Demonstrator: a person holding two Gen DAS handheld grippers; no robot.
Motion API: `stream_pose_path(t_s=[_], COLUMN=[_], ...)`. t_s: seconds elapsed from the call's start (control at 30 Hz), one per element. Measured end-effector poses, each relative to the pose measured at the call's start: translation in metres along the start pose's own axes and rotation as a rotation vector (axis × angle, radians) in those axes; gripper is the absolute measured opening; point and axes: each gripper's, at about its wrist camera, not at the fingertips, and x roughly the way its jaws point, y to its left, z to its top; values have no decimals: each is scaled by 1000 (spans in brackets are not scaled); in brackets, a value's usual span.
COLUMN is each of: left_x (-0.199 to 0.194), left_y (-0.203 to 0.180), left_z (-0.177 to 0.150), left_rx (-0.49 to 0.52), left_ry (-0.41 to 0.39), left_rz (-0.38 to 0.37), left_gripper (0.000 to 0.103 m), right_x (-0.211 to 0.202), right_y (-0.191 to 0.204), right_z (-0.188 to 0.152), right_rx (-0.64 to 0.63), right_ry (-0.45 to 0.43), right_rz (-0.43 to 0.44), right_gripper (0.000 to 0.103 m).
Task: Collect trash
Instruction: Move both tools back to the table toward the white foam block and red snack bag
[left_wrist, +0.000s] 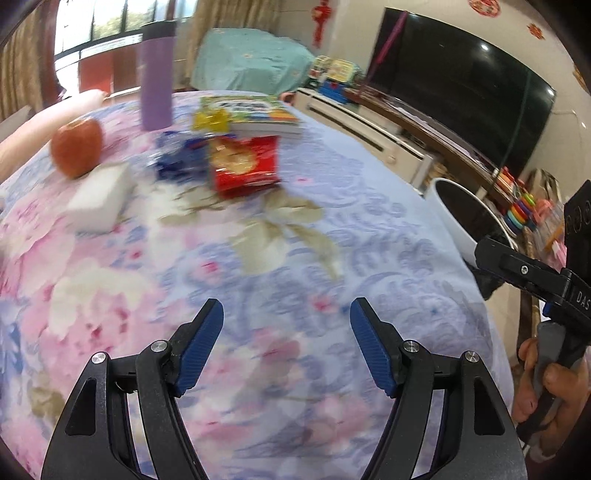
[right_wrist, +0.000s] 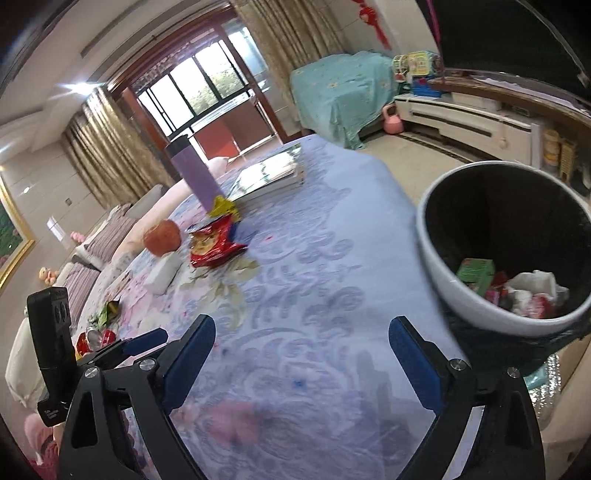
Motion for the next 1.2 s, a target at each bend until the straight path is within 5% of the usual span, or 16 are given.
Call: stream_pose_path(t_s=[0.67, 1.2], left_x=[-7, 5], left_y=[78, 125], left_z=[-2, 36], left_rx=[-127, -136], left_ry=[-19, -43], left_rz=[90, 202], left_gripper=[73, 81], right_x=[59, 108], right_y=[58, 87], right_z=[-1, 29], right_rx=[-81, -120], right_ry=[62, 65], right_rz=[70, 116], right_gripper=[96, 96])
